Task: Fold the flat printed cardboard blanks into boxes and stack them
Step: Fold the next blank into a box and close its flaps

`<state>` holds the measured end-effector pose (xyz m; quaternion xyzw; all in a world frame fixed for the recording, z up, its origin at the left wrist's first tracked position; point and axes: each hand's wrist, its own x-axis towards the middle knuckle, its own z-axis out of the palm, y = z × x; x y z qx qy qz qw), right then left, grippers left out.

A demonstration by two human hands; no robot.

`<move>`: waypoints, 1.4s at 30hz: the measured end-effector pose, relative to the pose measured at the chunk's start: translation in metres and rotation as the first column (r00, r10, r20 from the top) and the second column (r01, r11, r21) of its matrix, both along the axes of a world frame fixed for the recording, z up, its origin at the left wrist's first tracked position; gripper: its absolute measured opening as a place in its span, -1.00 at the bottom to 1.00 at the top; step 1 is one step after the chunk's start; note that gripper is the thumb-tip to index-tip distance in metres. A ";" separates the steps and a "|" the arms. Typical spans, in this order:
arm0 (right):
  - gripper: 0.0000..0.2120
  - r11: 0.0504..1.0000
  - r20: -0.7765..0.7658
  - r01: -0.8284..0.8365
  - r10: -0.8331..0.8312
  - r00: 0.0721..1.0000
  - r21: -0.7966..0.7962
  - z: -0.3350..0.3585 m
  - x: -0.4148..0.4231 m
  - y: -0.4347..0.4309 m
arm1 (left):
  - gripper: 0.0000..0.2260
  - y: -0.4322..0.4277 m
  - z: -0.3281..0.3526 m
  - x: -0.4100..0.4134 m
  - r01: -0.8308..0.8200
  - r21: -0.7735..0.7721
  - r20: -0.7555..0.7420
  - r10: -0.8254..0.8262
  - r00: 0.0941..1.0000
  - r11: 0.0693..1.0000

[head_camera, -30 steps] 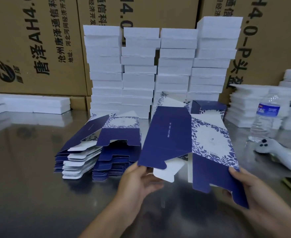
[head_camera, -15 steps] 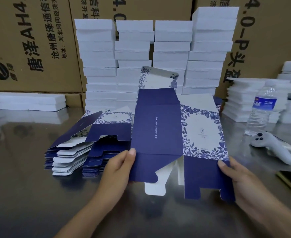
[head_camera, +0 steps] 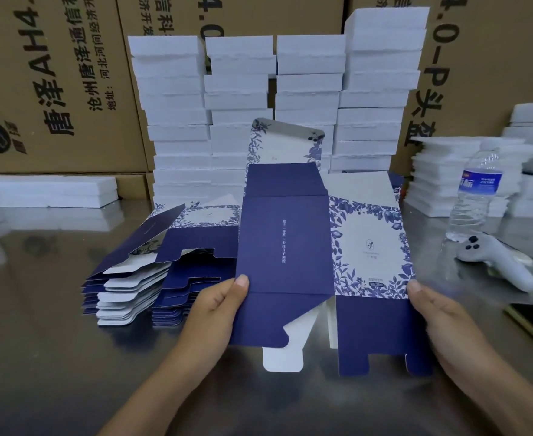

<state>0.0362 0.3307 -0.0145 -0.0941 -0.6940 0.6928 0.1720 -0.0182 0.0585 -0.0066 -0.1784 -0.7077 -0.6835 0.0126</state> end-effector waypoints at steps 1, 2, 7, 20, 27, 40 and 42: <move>-0.67 1.000 0.000 -0.019 0.019 1.000 -0.012 0.000 0.000 0.000 | -0.66 0.000 0.001 0.000 0.010 0.020 0.013 -0.010 1.000 1.000; -0.68 0.999 0.001 -0.041 0.041 0.999 -0.029 0.001 0.000 0.000 | -0.68 0.000 0.002 0.000 0.010 0.044 0.029 -0.011 1.000 0.999; -0.64 0.990 0.030 -0.112 0.115 0.993 -0.089 0.003 0.003 -0.004 | -0.63 -0.002 0.002 -0.003 -0.113 0.031 0.058 0.111 0.992 0.993; -0.69 0.994 -0.021 0.064 -0.062 0.998 0.088 0.005 0.005 -0.003 | -0.55 -0.002 0.004 0.002 -0.015 0.013 0.141 0.013 0.990 1.000; -0.73 0.999 0.004 0.041 -0.041 0.999 0.015 0.009 0.006 -0.005 | -0.52 -0.001 0.003 0.000 -0.060 -0.055 0.085 0.064 0.994 0.997; -0.69 0.991 -0.014 0.101 -0.100 0.995 0.085 0.014 0.010 -0.009 | -0.50 -0.002 -0.002 -0.004 -0.114 -0.008 0.111 0.114 0.987 0.993; -0.70 0.993 0.006 0.069 -0.070 0.998 0.098 0.015 0.011 -0.013 | -0.47 -0.003 -0.003 -0.007 -0.181 -0.016 0.057 0.182 0.982 0.983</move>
